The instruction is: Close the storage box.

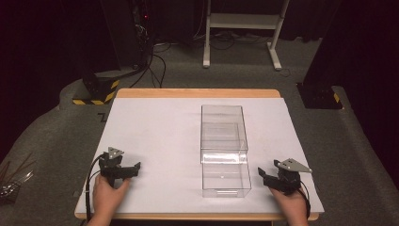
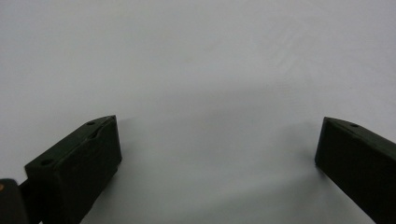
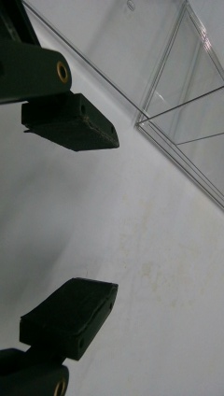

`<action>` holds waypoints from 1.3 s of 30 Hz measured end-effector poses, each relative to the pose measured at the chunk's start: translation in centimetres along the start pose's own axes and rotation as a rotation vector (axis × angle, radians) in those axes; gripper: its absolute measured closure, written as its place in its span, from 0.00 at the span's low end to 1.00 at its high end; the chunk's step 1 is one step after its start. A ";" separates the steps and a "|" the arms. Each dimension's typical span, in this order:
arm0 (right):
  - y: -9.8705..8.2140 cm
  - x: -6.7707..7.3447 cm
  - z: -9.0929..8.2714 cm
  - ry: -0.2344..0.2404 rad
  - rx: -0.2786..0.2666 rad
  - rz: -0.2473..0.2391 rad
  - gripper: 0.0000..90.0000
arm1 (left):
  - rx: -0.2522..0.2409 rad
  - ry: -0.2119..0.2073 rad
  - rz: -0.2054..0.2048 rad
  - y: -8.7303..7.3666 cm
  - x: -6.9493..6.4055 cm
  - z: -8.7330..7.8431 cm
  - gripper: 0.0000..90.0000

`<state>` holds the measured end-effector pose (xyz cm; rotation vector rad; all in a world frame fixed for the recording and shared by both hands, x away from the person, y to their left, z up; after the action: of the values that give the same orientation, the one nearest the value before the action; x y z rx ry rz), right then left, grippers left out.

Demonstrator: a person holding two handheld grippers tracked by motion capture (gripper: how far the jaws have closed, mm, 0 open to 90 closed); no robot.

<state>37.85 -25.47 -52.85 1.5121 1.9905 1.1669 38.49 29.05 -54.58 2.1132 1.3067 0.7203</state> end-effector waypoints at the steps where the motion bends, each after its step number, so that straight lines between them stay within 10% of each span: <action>1: 0.0 0.0 0.0 0.001 0.000 0.000 0.29 | 0.000 -0.001 0.000 0.0 0.0 0.0 0.01; 39: 0.2 0.2 -0.4 0.020 -0.026 0.015 0.27 | 0.001 0.000 0.000 0.0 0.0 0.0 0.01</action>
<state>37.65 -25.44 -52.42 1.5104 1.9728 1.2138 38.49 29.05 -54.57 2.1136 1.3077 0.7197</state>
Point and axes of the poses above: each handheld gripper's, and its own axes: z roughly forward along the jaws, y roughly out of its top, x roughly to its left, the point moved 5 cm from there along z, roughly forward along the jaws, and after that the axes turned 12 degrees about z, right-handed, at the moved point
